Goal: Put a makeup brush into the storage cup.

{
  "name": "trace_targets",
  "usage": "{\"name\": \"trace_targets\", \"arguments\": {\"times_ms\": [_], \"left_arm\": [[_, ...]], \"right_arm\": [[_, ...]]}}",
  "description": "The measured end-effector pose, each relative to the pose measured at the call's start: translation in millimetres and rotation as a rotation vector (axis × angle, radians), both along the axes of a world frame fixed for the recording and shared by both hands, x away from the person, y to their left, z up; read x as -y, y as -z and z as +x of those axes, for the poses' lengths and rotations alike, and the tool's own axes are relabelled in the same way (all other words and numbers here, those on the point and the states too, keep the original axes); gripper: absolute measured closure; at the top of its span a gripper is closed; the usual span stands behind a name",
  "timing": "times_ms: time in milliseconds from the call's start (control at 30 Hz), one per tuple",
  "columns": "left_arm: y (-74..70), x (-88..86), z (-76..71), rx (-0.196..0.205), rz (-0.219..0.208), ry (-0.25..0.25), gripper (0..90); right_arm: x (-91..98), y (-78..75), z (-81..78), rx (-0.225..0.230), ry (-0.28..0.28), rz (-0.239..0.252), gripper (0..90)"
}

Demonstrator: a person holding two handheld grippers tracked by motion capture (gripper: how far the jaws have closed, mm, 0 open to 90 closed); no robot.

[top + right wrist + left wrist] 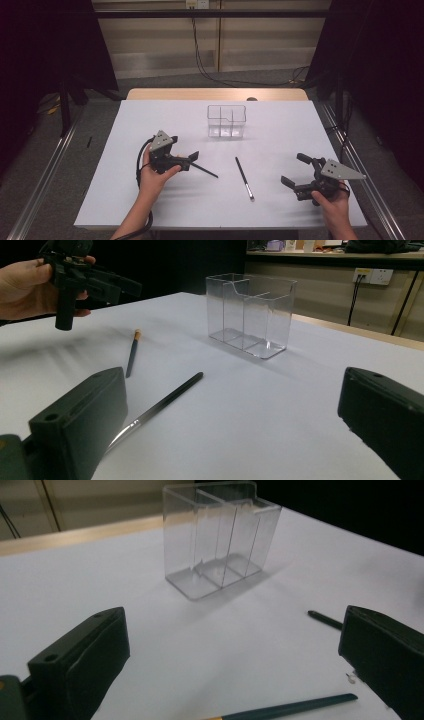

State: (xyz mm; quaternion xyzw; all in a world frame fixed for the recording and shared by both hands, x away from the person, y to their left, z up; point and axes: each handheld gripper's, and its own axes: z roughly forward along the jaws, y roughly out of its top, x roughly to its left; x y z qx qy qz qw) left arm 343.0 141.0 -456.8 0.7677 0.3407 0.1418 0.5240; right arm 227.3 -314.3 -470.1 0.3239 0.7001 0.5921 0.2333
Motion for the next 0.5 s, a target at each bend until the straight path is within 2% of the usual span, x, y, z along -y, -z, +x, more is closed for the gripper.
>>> {"name": "trace_targets", "arguments": {"times_ms": [67,100,200,233,267,400,433,467,500], "left_arm": [[0.0,3.6,3.6,-0.052,0.032,-0.011,0.0],[0.0,3.6,3.6,-0.052,0.032,-0.011,0.0],[-0.8,7.3,6.9,-0.100,0.070,-0.015,0.0],[-1.3,9.8,8.8,-0.128,0.080,-0.020,0.0],[-1.3,9.8,8.8,-0.128,0.080,-0.020,0.0],[-2.5,12.7,14.1,-0.212,0.121,-0.046,0.0],[-2.6,13.7,16.2,-0.251,0.128,-0.066,0.0],[-2.6,13.7,16.2,-0.251,0.128,-0.066,0.0],[-3.2,13.5,17.3,-0.267,0.136,-0.068,0.0]], "right_arm": [[0.0,0.0,0.0,-0.001,-0.001,0.000,0.0],[0.0,0.1,0.1,-0.001,-0.001,0.000,0.0],[-0.2,0.2,0.1,-0.002,-0.003,-0.001,0.0],[-0.5,0.1,0.0,-0.004,-0.004,-0.002,0.0],[-0.5,0.1,0.0,-0.004,-0.004,-0.002,0.0],[-1.2,-0.1,0.1,-0.002,-0.009,-0.002,0.0],[-1.3,-0.2,0.1,-0.002,-0.009,-0.003,0.0],[-1.2,-0.2,0.2,0.000,-0.012,-0.003,0.0],[-1.2,-0.2,0.2,0.000,-0.012,-0.003,0.0]]}}
